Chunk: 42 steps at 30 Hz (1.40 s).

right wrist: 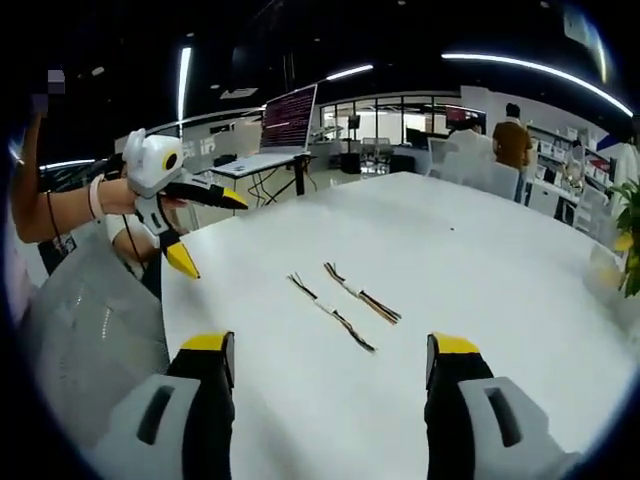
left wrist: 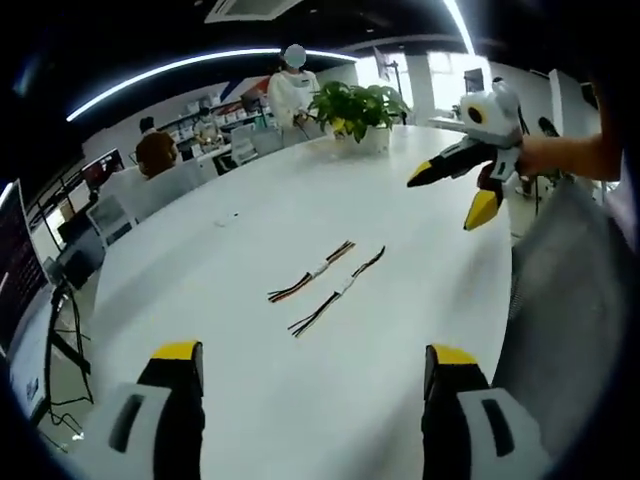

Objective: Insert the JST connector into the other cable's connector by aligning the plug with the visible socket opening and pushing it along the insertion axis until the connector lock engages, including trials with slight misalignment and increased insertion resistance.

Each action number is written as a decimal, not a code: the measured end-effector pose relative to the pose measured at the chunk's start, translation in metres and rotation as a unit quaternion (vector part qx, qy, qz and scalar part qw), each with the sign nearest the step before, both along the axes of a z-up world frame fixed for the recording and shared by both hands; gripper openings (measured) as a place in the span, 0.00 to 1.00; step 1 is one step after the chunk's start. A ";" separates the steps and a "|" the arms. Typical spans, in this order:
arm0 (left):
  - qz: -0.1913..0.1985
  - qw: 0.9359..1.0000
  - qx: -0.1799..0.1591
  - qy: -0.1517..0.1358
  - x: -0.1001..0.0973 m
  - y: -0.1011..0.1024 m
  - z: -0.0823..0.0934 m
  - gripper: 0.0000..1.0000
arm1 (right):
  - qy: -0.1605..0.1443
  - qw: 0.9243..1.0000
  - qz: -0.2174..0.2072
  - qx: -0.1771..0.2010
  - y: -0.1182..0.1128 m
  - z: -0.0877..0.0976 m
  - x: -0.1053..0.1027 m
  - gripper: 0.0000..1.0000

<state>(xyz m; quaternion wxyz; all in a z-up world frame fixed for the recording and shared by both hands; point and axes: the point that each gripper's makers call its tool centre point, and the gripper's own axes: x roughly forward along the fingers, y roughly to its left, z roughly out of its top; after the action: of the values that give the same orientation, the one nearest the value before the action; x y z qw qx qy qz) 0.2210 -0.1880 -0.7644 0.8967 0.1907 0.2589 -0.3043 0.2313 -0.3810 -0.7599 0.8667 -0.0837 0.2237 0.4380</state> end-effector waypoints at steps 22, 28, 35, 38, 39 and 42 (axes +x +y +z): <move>0.051 0.999 0.017 0.006 -0.012 0.006 -0.012 0.91 | -0.001 0.999 -0.019 -0.034 -0.016 -0.009 -0.008 0.75; 0.075 0.997 -0.009 -0.001 -0.006 0.005 -0.013 0.91 | 0.012 0.999 -0.050 0.002 -0.027 -0.004 0.003 0.72; 0.084 0.996 -0.038 0.015 -0.006 -0.004 -0.021 0.90 | -0.004 0.999 -0.049 -0.020 -0.031 -0.005 -0.001 0.74; 0.085 0.995 -0.043 0.013 -0.009 -0.003 -0.018 0.90 | -0.005 0.999 -0.042 -0.017 -0.027 -0.003 -0.005 0.75; 0.087 0.996 -0.035 0.008 -0.008 0.000 -0.018 0.90 | -0.007 0.999 -0.040 -0.019 -0.026 -0.003 -0.005 0.75; 0.081 0.996 -0.028 0.021 -0.009 -0.002 -0.024 0.90 | -0.008 0.999 -0.034 -0.035 -0.026 -0.008 -0.007 0.74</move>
<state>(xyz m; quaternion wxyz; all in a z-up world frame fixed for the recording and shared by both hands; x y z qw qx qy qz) 0.2116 -0.1902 -0.7883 0.9177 0.1381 0.2834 -0.2417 0.2238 -0.4066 -0.7676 0.8792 -0.1094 0.2348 0.3999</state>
